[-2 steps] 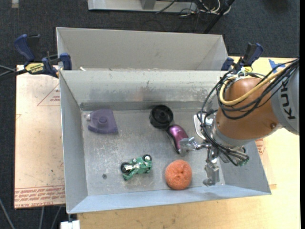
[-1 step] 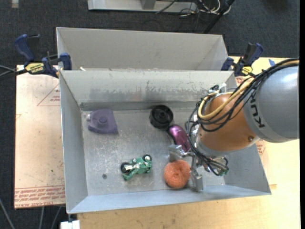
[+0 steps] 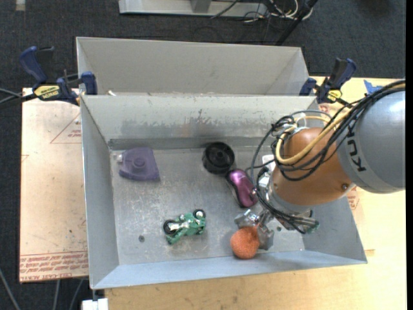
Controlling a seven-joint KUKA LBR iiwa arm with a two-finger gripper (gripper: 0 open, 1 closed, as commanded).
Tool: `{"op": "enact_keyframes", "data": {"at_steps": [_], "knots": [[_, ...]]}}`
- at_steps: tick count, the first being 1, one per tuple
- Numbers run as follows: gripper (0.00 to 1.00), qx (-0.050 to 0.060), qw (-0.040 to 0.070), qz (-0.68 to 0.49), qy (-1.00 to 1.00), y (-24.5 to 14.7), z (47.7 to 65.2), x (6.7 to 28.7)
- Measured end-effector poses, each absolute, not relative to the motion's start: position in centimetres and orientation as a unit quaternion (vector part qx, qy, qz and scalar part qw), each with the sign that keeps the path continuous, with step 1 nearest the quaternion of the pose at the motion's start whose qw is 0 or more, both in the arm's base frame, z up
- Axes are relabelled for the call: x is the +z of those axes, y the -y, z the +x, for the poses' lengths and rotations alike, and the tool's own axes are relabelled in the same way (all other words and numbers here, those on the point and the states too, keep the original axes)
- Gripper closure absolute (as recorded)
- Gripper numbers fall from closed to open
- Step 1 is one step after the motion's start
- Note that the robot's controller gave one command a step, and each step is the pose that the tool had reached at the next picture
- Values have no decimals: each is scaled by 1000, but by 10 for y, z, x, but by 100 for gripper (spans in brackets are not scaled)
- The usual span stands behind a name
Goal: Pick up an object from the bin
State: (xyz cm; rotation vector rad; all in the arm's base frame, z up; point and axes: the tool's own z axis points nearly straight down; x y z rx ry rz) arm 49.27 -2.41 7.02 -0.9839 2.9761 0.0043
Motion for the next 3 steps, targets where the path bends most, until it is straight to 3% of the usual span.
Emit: {"op": "enact_keyframes", "data": {"at_steps": [2,3], "knots": [[100,2,1,-313,-950,24,491,74],[100,4,-3,-314,-950,24,489,96]]}}
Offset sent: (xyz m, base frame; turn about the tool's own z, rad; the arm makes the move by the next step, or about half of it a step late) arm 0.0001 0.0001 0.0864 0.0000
